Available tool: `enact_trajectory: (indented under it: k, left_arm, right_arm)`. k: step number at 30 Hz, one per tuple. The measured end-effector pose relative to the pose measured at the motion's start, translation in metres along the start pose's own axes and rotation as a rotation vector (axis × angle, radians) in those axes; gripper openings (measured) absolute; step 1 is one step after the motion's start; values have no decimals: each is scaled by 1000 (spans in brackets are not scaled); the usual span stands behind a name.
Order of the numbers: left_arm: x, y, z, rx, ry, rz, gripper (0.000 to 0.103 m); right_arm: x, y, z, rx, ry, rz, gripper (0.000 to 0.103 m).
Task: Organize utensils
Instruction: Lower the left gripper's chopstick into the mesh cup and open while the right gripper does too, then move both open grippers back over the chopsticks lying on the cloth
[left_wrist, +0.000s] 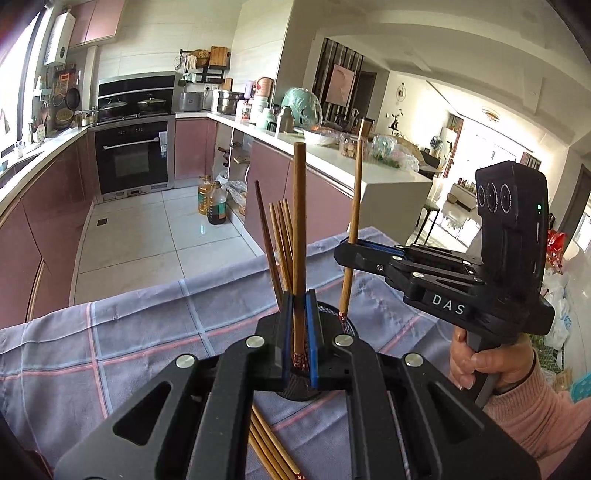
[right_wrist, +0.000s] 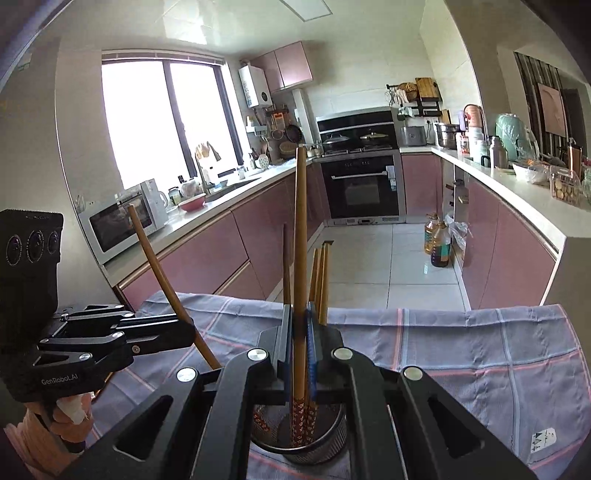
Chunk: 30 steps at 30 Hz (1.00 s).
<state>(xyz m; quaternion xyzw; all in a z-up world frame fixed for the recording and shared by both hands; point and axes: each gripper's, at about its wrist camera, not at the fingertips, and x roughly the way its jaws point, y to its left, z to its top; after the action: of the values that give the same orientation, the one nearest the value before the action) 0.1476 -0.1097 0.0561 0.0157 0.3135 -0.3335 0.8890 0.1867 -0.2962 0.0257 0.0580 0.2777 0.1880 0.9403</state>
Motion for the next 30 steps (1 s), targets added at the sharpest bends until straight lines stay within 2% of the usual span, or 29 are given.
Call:
enact_trajectory:
  k: [6, 17, 21, 24, 26, 30]
  left_arm:
    - [30, 9, -2, 3, 87, -5, 8]
    - [63, 24, 4, -31, 128, 22, 8]
    - [66, 27, -3, -51, 124, 14, 8]
    - [62, 28, -9, -62, 115, 23, 8]
    - [55, 29, -13, -69, 94, 33, 12]
    - [30, 30, -25, -76, 31, 50, 20]
  right_arm:
    - [23, -4, -14, 19, 97, -21, 6]
    - [36, -12, -17, 57, 111, -40, 8]
    - [31, -11, -17, 60, 98, -32, 8]
    - [26, -10, -18, 55, 90, -24, 13]
    - [20, -7, -20, 49, 80, -16, 21]
    - [2, 4, -25, 25, 50, 7, 27]
